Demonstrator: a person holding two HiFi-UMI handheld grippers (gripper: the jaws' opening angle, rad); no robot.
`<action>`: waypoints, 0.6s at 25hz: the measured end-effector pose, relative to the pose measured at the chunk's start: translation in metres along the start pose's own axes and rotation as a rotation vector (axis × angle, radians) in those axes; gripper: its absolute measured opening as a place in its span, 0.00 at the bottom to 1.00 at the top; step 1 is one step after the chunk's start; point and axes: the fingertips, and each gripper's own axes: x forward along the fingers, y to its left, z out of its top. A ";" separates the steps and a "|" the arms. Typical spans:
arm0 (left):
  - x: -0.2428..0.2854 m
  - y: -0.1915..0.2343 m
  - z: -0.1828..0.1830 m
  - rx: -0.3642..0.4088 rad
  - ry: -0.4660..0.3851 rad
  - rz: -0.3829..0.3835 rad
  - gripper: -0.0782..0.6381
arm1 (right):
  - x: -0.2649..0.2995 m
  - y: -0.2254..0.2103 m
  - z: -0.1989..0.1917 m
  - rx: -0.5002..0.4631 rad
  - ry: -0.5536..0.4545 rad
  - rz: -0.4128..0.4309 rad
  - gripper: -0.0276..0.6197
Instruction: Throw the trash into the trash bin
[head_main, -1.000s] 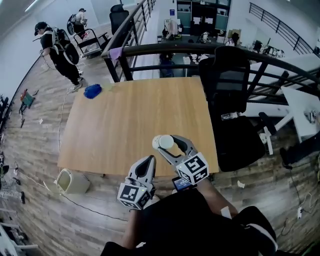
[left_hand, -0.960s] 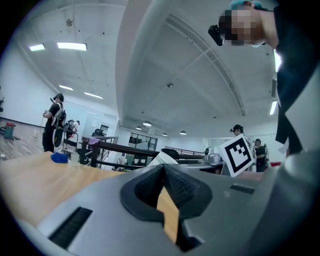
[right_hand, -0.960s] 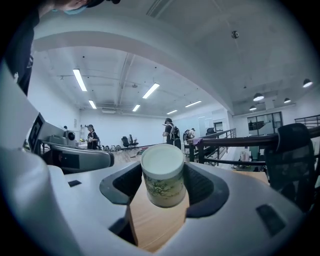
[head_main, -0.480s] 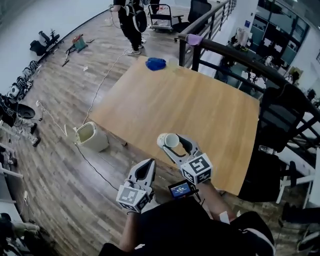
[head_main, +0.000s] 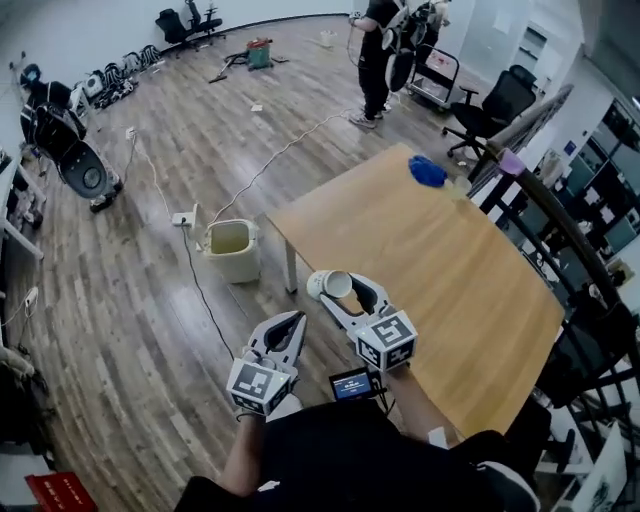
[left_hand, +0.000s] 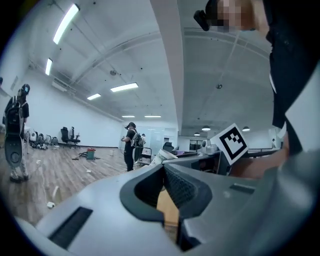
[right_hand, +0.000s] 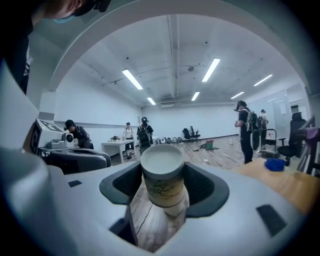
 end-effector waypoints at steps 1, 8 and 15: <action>-0.012 0.028 0.000 0.024 0.011 0.022 0.12 | 0.032 0.017 0.002 -0.001 -0.001 0.034 0.44; -0.098 0.187 -0.017 0.030 0.055 0.185 0.12 | 0.190 0.124 0.001 -0.003 0.044 0.186 0.44; -0.099 0.272 -0.035 -0.051 0.068 0.232 0.12 | 0.282 0.126 0.001 0.005 0.108 0.210 0.44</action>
